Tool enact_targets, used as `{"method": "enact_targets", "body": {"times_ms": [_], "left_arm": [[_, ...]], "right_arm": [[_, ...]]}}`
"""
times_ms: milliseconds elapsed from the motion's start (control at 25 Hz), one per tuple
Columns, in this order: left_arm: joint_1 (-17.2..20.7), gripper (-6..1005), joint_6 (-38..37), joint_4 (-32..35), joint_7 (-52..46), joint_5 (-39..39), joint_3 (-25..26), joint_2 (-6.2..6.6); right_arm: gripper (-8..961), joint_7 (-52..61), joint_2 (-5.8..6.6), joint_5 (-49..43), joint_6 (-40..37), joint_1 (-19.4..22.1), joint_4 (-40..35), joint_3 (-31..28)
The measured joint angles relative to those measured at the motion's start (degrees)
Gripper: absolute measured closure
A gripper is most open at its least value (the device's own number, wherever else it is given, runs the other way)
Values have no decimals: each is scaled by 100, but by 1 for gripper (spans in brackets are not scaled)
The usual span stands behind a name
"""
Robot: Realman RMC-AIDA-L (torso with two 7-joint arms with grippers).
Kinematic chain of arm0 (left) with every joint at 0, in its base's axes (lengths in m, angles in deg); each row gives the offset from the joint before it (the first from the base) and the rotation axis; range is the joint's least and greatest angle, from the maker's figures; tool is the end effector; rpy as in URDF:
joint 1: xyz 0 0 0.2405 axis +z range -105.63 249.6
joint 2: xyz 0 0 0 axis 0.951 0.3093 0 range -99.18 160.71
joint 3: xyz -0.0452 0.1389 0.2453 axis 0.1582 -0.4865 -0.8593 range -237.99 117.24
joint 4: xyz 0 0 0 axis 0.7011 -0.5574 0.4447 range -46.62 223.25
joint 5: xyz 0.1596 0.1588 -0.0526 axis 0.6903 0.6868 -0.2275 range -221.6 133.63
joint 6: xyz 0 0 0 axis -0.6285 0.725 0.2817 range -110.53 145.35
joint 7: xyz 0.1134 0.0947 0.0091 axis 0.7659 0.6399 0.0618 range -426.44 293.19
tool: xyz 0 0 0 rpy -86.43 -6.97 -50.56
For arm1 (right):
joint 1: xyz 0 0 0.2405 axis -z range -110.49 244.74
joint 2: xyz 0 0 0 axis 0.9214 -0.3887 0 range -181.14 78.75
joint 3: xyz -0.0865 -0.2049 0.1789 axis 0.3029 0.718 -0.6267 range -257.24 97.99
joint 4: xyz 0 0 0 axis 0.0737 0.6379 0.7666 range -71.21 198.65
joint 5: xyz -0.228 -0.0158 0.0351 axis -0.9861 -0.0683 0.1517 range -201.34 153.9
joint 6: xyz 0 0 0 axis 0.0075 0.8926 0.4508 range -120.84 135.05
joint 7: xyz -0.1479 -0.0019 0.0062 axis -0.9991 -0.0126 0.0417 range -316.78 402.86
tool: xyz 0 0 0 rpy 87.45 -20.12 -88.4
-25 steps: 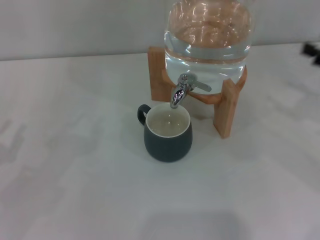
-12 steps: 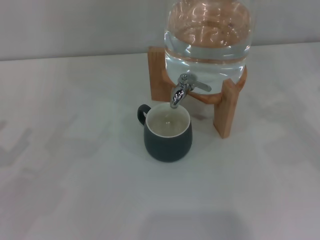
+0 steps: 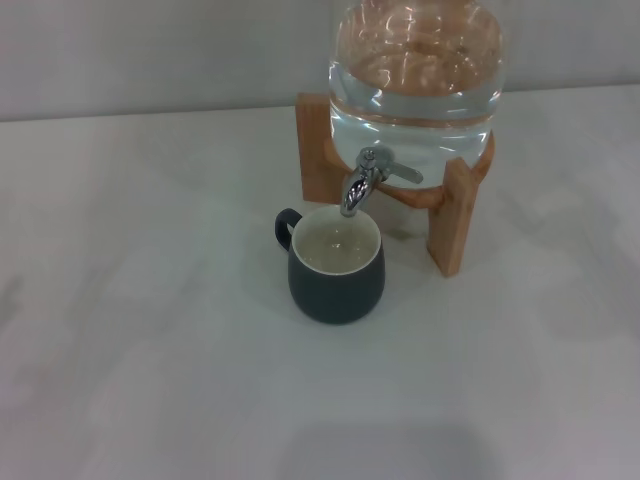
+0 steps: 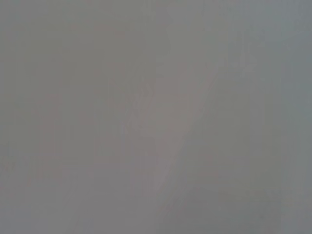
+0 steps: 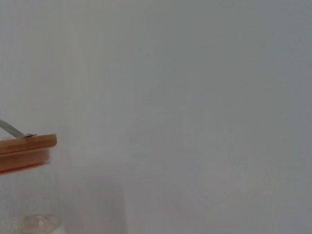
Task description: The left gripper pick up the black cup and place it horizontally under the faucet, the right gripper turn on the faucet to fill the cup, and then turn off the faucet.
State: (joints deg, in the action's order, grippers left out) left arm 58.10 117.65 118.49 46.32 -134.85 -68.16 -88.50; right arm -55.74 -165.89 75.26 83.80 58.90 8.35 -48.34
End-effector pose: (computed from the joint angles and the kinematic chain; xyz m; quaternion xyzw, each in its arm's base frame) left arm -0.3927 0.2603 0.0883 -0.6993 -0.2506 -0.4954 0.4503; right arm 0.3921 0.3009 0.1782 -0.7455 0.2555 0.3385 0.5143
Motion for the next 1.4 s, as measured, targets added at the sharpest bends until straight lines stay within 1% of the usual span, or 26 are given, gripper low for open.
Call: {"method": "enact_targets", "body": {"times_ms": [440,840,1400], "left_arm": [[37,107,-18,7,-30,235,-21,16],[50,109,-36,-3,-185,288,-21,14],[79,109,-40,35,-184,426,-21,18]], "right_arm": [[106,-63,0,12,21,0,86,-33],[107,-63,0,24,295,-38,288,-509],[110,-62,0,25,274,-14,355,-547]]}}
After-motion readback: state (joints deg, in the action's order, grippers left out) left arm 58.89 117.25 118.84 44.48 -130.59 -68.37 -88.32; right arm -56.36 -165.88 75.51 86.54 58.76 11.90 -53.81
